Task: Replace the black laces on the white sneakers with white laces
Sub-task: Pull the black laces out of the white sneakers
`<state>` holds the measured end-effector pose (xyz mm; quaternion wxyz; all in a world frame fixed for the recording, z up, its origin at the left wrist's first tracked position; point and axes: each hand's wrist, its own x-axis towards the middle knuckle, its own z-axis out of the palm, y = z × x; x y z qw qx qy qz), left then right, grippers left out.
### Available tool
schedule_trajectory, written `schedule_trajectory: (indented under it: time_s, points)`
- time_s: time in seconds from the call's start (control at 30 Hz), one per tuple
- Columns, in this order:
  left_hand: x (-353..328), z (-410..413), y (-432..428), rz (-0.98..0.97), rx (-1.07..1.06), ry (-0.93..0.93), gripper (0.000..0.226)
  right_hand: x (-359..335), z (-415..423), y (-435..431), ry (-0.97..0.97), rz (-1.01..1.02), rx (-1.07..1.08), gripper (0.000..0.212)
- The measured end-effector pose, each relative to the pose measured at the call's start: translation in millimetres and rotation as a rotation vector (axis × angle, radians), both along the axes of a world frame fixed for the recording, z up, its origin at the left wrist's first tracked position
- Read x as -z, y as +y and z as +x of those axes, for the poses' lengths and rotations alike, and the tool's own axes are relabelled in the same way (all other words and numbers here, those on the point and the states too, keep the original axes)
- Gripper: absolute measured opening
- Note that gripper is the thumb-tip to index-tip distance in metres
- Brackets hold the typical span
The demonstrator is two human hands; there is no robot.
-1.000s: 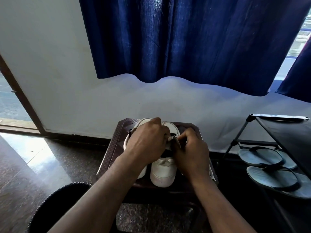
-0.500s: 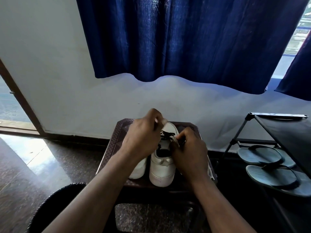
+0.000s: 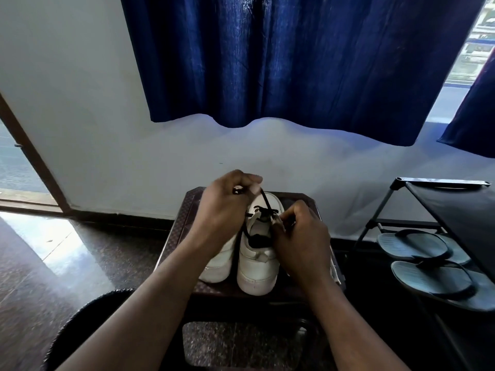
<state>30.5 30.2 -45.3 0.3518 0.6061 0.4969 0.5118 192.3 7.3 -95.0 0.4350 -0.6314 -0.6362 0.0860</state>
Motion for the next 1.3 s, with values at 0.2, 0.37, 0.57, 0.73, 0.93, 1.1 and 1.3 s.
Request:
schedule_trajectory:
  time_s: [0.2,0.37,0.57,0.73,0.93,1.1,1.3]
  points:
    - [0.8,8.7,-9.0,0.034,-0.068,0.402,0.009,1.9,-0.4,1.2,0.003,0.010,-0.005,0.019]
    - [1.6,14.9,-14.9,0.201,-0.014,0.915,0.010,1.8,-0.1,1.8,0.021,-0.008,0.001,0.022]
    - [3.8,12.1,-6.4,0.091,-0.086,0.559,0.015,3.0,0.2,3.1,0.013,0.010,-0.001,0.019]
    - [5.8,7.7,-3.5,-0.101,0.019,0.255,0.011,3.4,-4.5,2.7,0.045,0.031,-0.005,0.021]
    - [8.0,12.5,-11.1,0.101,-0.086,0.455,0.015,2.7,-5.5,1.6,0.127,-0.014,0.007,0.017]
    - [8.1,10.6,-17.0,0.308,-0.099,0.850,0.021,0.4,-4.2,1.3,0.280,-0.067,0.045,0.012]
    - [15.4,7.2,-13.6,0.204,-0.105,0.558,0.012,2.2,-8.9,0.1,0.269,-0.072,0.094,0.014]
